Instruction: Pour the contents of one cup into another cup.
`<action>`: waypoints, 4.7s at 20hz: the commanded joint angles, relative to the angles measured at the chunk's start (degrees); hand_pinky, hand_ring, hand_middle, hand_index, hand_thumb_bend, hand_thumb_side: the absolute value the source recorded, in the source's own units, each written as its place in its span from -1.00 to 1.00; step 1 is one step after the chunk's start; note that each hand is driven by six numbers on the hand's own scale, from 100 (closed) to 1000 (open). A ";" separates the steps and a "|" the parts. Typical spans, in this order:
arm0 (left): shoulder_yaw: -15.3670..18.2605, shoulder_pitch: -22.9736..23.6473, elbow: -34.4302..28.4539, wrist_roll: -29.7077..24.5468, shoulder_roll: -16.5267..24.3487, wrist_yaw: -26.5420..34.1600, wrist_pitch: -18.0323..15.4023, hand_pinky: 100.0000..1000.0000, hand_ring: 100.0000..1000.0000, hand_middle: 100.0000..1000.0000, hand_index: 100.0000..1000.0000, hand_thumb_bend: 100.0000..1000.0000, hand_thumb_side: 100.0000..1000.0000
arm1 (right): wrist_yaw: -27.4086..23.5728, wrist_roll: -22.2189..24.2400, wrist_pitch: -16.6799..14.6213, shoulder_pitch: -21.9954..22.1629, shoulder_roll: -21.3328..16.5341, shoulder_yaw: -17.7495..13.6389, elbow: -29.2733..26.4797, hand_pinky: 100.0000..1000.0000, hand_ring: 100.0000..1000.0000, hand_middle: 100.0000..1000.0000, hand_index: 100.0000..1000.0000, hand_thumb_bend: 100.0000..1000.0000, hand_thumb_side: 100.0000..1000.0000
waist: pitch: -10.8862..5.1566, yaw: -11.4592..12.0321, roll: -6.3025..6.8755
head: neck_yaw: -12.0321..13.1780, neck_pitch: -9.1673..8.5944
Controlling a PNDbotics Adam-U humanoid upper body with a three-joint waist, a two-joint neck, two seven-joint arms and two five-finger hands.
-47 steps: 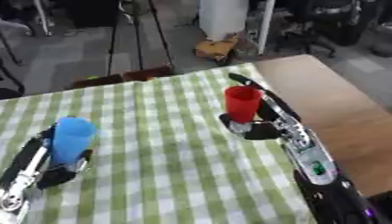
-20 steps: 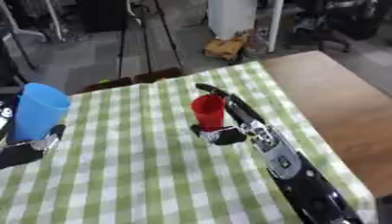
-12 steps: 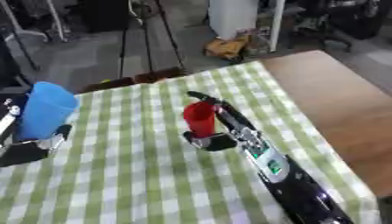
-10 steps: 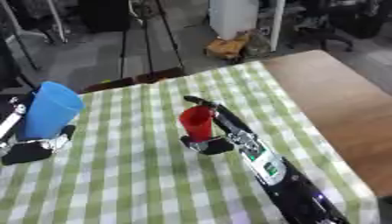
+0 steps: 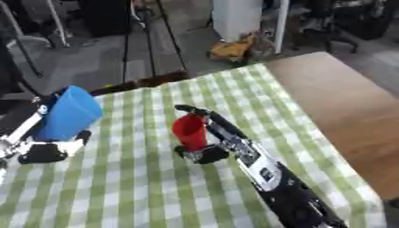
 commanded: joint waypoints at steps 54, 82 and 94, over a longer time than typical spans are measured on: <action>-1.95 -9.74 8.03 1.20 -12.67 -24.16 -3.38 0.04 -0.28 -0.31 0.44 -0.73 -0.95 | 0.00 1.87 -0.69 -1.08 1.96 1.55 0.14 0.40 -0.65 -0.20 0.95 -0.93 -0.98 | -0.64 -0.47 -1.49 | 1.85 -0.30; -4.03 -11.86 9.24 -0.09 -14.63 -30.42 -6.97 0.06 -0.25 -0.32 0.44 -0.44 -1.00 | -0.18 2.05 -0.53 -1.14 2.06 2.10 0.11 0.40 -0.63 -0.20 0.95 -1.00 -0.97 | -0.88 -1.37 -0.76 | 3.34 -0.68; -4.35 -12.76 9.47 -0.16 -14.72 -35.41 -7.34 0.06 -0.25 -0.34 0.44 -0.25 -1.00 | -0.29 2.09 -0.44 -1.01 1.99 2.28 0.10 0.40 -0.63 -0.20 0.95 -1.00 -0.96 | -1.05 -1.56 -0.52 | 3.69 -0.74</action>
